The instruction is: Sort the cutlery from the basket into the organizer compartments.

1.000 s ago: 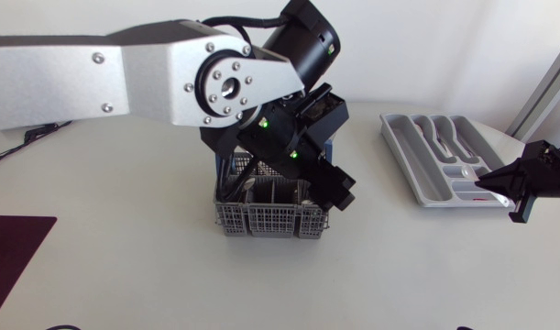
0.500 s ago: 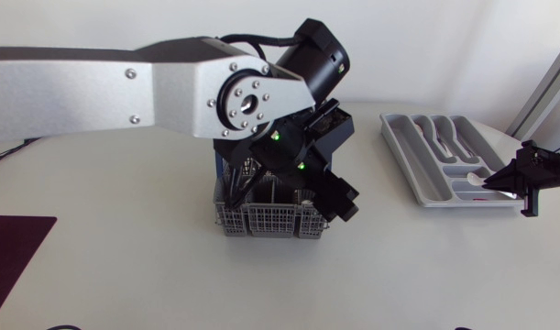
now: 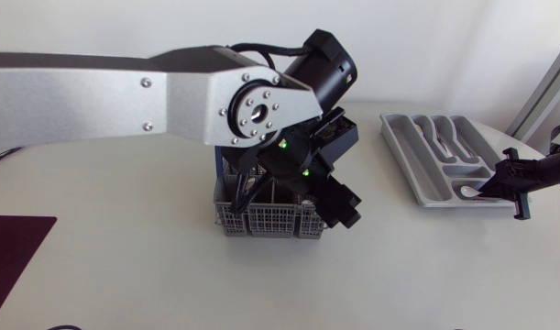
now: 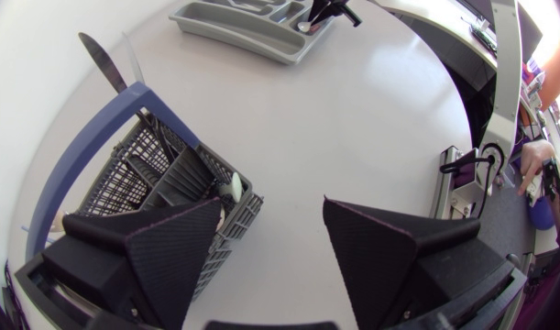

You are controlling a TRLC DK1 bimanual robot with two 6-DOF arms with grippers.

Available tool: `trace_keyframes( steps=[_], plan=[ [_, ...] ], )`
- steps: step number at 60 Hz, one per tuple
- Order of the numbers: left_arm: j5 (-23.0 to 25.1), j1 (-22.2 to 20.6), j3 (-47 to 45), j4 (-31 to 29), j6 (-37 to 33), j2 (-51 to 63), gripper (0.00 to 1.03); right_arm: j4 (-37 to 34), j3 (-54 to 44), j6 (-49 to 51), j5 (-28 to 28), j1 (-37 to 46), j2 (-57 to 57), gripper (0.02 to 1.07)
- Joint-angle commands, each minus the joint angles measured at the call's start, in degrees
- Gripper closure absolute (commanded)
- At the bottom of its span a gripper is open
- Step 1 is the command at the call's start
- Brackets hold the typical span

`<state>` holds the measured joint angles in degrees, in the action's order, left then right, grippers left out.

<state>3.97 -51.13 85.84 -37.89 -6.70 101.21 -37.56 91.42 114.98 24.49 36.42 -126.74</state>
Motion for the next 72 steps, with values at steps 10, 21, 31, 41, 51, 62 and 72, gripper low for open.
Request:
trace_keyframes(
  steps=[10, 21, 31, 41, 51, 62, 72],
  plan=[
    [-0.28, -0.55, -1.38, -0.34, -0.95, 0.39, 0.27, 5.57, -3.53, -0.72, -0.50, -1.44, 1.23, 0.76],
    [-0.28, -1.07, -1.64, -0.26, -0.86, 0.31, 0.27, 2.58, -4.14, -3.88, 0.73, -1.09, 6.15, 0.09],
    [-1.95, -1.95, -1.29, -0.26, -1.04, 0.83, 0.27, -0.85, -8.45, -4.41, 4.60, -0.04, 12.92, 0.09],
    [-3.62, -1.95, -0.24, -0.26, -0.86, 1.89, 0.32, -4.10, -15.13, -6.08, 8.47, 0.67, 21.27, 0.09],
    [-4.14, -1.34, 0.64, -0.26, -0.51, 3.64, 0.34, -8.23, -21.54, -6.08, 13.04, 1.46, 28.04, 0.09],
    [-4.93, -0.37, 2.84, -0.17, 0.90, 6.11, 0.39, -8.32, -31.12, -6.08, 16.20, 1.19, 35.16, 0.09],
    [-5.11, 0.51, 4.86, -0.17, 2.30, 8.04, 0.47, -8.32, -37.72, -6.08, 18.66, 0.84, 40.52, 0.09]
  ],
)
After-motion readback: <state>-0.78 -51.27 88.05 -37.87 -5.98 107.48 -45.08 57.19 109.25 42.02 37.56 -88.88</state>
